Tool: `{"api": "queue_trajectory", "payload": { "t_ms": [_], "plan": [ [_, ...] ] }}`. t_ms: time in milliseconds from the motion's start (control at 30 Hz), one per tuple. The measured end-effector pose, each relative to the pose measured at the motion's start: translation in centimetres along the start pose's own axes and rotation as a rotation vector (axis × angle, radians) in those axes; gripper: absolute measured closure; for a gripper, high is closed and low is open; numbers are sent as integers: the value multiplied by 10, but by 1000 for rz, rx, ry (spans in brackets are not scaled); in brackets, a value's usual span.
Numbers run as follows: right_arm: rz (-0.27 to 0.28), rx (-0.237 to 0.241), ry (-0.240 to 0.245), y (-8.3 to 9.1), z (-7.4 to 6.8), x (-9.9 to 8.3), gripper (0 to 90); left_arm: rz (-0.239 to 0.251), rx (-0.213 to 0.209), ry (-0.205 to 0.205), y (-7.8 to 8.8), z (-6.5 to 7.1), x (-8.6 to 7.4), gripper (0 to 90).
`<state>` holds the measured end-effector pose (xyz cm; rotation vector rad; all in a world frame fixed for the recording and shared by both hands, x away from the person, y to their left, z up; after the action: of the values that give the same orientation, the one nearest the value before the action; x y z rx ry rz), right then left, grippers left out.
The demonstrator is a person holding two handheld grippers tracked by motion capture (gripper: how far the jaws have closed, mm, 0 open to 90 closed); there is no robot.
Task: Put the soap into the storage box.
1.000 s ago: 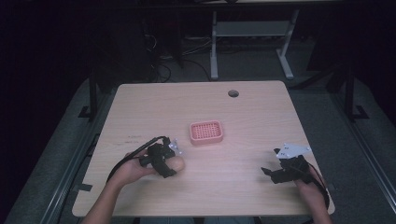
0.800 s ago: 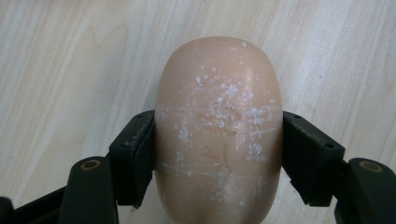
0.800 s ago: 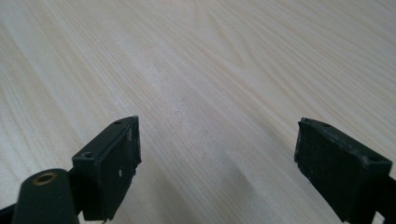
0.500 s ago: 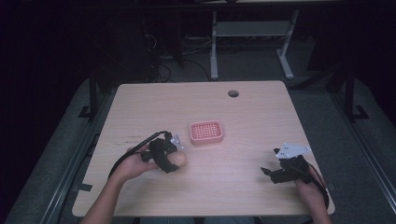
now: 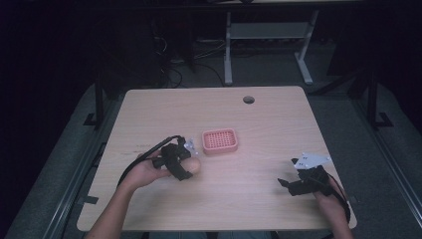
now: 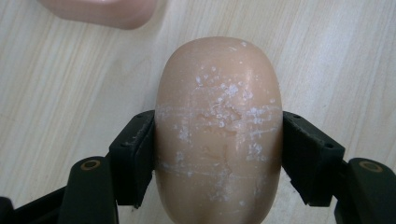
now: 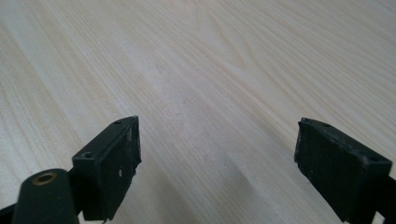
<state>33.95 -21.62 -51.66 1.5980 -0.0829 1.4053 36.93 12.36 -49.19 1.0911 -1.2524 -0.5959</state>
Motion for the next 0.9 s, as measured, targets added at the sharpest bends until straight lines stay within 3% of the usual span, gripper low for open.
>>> {"api": "queue_trajectory", "payload": {
  "t_ms": [900],
  "plan": [
    [6,3,-2,0,0,1,139,0,-4,-14,2,-11,21,322]
  ]
}}
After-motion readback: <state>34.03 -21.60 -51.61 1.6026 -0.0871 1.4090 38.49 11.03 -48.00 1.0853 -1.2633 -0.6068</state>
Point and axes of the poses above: each handheld gripper's, and its own axes: y roughly backward along the jaws, x roughly out of its top, z roughly to its right, the point moved 9 cm from there along -y, roughly forward along the jaws, and after that the axes turned 7 degrees about z, right-handed, at the moved point
